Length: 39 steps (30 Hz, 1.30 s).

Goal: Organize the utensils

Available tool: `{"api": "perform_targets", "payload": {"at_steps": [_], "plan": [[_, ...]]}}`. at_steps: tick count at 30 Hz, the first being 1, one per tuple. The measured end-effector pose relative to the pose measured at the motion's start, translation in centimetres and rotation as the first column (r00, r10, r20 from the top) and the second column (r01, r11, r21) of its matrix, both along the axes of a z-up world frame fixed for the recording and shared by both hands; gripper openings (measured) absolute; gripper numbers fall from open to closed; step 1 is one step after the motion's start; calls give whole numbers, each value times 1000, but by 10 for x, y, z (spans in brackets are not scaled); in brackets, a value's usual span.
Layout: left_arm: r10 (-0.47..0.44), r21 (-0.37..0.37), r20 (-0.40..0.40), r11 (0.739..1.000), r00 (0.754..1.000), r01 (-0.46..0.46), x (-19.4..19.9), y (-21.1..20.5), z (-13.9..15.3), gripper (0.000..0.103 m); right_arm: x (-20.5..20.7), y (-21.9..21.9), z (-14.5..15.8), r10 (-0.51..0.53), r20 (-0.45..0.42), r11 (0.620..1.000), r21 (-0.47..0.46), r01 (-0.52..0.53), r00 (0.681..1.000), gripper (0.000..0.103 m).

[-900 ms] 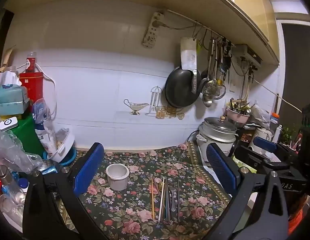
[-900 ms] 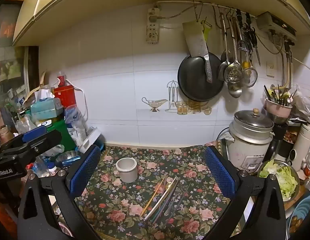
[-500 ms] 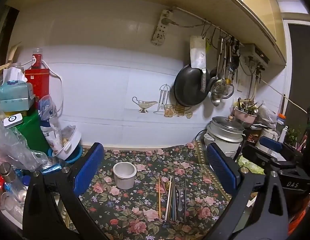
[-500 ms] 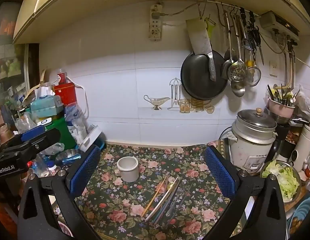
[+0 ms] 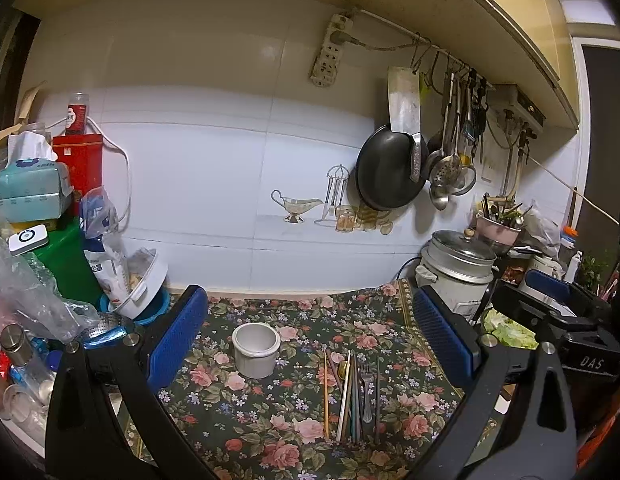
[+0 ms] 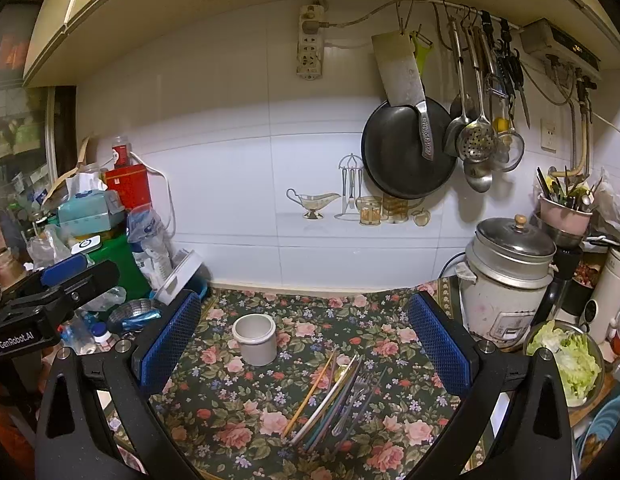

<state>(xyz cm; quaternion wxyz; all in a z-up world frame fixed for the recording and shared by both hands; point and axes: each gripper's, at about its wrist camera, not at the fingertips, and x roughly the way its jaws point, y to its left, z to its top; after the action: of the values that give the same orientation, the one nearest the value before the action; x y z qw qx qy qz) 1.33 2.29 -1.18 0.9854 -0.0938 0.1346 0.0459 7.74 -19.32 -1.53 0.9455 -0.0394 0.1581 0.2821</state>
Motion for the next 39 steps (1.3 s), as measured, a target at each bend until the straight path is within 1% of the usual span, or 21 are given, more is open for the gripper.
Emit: {"api": "perform_targets", "payload": {"at_steps": [14,39], "plan": [[3,5,0,1000,1000,-3,4,-2,-2,103,1,1,0,1,-1,1000,0,-1,1000,103],[-22,14,-6,1000,1000,22,9,-4,0,103,7,3,-3,-5,-4,1000,-1,5,1000,103]]}}
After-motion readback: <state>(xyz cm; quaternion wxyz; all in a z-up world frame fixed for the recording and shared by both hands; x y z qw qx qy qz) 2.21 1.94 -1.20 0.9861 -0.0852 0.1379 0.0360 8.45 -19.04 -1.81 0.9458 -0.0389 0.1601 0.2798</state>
